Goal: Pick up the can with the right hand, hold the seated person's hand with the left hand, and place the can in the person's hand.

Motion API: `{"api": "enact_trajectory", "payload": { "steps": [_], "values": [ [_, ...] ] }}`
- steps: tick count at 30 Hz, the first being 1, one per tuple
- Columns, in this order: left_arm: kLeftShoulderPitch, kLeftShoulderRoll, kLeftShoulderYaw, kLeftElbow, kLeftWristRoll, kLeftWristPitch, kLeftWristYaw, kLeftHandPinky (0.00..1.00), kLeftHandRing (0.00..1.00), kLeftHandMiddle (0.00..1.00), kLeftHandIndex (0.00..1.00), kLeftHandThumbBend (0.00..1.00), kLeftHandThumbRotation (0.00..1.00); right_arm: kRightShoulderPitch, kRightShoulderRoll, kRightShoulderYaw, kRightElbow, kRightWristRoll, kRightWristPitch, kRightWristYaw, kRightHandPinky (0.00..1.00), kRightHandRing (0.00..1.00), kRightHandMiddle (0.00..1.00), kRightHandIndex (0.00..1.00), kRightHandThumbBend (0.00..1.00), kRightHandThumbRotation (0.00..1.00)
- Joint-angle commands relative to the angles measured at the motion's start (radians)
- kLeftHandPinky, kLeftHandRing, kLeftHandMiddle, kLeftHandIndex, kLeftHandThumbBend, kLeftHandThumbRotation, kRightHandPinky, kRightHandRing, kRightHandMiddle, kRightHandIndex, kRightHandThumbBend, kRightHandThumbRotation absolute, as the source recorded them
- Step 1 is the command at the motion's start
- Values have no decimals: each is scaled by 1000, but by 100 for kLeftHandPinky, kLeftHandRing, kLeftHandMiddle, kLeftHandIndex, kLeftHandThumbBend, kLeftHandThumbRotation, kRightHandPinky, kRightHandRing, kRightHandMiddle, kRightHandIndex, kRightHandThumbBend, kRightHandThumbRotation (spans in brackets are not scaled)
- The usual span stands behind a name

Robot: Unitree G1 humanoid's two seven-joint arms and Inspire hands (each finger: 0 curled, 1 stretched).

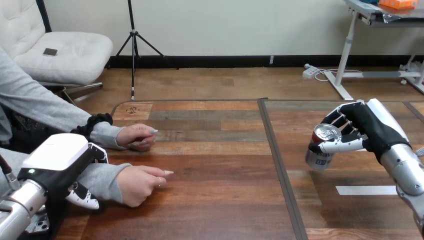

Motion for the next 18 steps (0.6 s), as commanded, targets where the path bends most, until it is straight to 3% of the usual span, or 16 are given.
{"api": "enact_trajectory", "payload": {
  "steps": [1, 14, 18],
  "values": [
    [-51, 5, 16, 7, -44, -19, -20, 30, 36, 43, 47, 85, 0, -44, -16, -24, -62, 23, -39, -18, 36, 40, 44, 47, 71, 0],
    [-38, 0, 40, -8, -121, -27, -36, 33, 39, 45, 48, 84, 0, -45, -18, -21, -61, 19, -34, -18, 36, 40, 44, 47, 71, 0],
    [-29, 5, 50, -30, -136, -42, -20, 32, 38, 44, 47, 85, 0, -47, -19, -21, -60, 19, -32, -16, 36, 41, 44, 47, 71, 0]
  ]
}}
